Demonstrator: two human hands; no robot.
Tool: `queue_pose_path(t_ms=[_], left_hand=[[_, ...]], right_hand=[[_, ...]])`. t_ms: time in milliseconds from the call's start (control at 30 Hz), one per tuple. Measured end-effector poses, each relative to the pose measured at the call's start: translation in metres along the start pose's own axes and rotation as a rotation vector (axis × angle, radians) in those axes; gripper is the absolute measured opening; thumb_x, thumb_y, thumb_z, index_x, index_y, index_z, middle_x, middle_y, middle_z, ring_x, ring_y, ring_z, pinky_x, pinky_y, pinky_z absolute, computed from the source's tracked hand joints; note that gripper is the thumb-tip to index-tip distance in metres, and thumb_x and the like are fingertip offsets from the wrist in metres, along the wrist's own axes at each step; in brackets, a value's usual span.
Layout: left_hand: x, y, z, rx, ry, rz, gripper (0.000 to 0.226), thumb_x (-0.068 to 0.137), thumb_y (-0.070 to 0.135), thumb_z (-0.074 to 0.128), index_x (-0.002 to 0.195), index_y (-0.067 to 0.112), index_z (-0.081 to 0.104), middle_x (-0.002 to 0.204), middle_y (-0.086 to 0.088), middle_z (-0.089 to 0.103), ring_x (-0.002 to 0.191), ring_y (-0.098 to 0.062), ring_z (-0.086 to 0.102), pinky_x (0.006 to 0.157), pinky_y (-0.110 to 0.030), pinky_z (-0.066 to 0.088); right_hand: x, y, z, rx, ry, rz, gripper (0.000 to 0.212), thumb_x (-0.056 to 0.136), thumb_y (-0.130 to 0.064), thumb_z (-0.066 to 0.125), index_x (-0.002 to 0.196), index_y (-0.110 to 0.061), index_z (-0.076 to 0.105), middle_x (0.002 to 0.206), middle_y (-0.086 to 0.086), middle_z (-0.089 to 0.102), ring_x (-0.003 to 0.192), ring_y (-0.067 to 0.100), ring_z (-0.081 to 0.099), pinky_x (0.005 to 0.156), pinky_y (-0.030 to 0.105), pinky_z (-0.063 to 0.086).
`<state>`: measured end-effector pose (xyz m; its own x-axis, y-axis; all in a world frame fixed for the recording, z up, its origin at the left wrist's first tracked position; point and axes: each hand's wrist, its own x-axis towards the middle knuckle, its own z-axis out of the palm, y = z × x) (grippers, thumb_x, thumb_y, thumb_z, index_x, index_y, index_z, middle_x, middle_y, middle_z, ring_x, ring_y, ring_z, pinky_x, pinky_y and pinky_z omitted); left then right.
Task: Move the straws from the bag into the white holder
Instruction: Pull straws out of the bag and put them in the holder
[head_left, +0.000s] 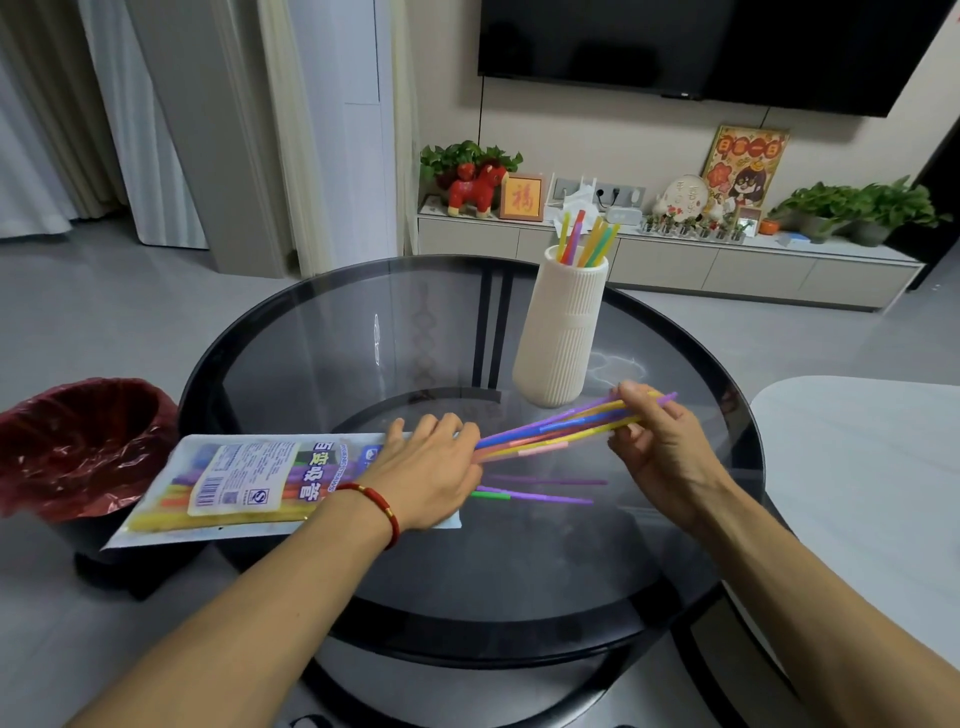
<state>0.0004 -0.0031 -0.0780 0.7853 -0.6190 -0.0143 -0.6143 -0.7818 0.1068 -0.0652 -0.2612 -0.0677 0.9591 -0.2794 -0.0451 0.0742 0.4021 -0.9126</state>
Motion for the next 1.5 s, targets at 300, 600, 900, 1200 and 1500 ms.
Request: queue_pose_path(t_ms=[300, 600, 900, 1200, 1500], left_hand=[[-0.002, 0.002, -0.001, -0.031, 0.01, 0.014, 0.011, 0.1, 0.038, 0.033, 0.098, 0.027, 0.03, 0.107, 0.003, 0.039, 0.096, -0.018, 0.036, 0.107, -0.056, 0.03], [-0.003, 0.01, 0.0, -0.015, 0.009, 0.063, 0.022, 0.103, 0.039, 0.029, 0.111, 0.021, 0.04, 0.117, -0.001, 0.047, 0.108, -0.023, 0.045, 0.108, -0.055, 0.029], [-0.003, 0.007, 0.01, -0.032, -0.035, 0.048, 0.024, 0.098, 0.042, 0.038, 0.11, 0.022, 0.044, 0.121, -0.001, 0.048, 0.115, -0.024, 0.044, 0.111, -0.056, 0.026], [-0.005, 0.007, 0.008, -0.008, -0.102, 0.104, 0.031, 0.095, 0.051, 0.041, 0.111, 0.027, 0.052, 0.129, -0.002, 0.043, 0.122, -0.023, 0.039, 0.112, -0.058, 0.023], [-0.005, 0.01, 0.009, -0.036, -0.098, 0.094, 0.022, 0.094, 0.053, 0.043, 0.1, 0.032, 0.043, 0.131, -0.003, 0.043, 0.125, -0.024, 0.037, 0.114, -0.059, 0.021]], right_hand=[[0.002, 0.02, 0.026, -0.249, 0.038, -0.106, 0.017, 0.096, -0.011, 0.071, 0.083, -0.001, 0.074, 0.068, 0.018, 0.054, 0.053, 0.015, 0.046, 0.048, 0.023, 0.038], [-0.008, 0.041, 0.047, -0.108, -0.02, 0.038, 0.042, 0.079, -0.039, 0.088, 0.104, -0.011, 0.07, 0.068, 0.004, 0.051, 0.053, 0.012, 0.042, 0.043, 0.022, 0.03], [-0.004, 0.01, 0.057, -0.413, 0.212, -0.226, 0.023, 0.091, -0.008, 0.064, 0.074, 0.007, 0.064, 0.056, 0.015, 0.052, 0.041, 0.015, 0.045, 0.038, 0.022, 0.038], [0.002, -0.04, 0.037, -0.854, 0.319, -0.58, 0.033, 0.1, -0.016, 0.06, 0.068, -0.019, 0.067, 0.067, 0.002, 0.069, 0.057, 0.011, 0.066, 0.058, 0.032, 0.06], [0.023, -0.007, 0.038, -1.285, 0.164, -0.374, 0.035, 0.101, -0.021, 0.054, 0.083, 0.004, 0.07, 0.08, 0.017, 0.074, 0.066, 0.032, 0.071, 0.066, 0.042, 0.065]])
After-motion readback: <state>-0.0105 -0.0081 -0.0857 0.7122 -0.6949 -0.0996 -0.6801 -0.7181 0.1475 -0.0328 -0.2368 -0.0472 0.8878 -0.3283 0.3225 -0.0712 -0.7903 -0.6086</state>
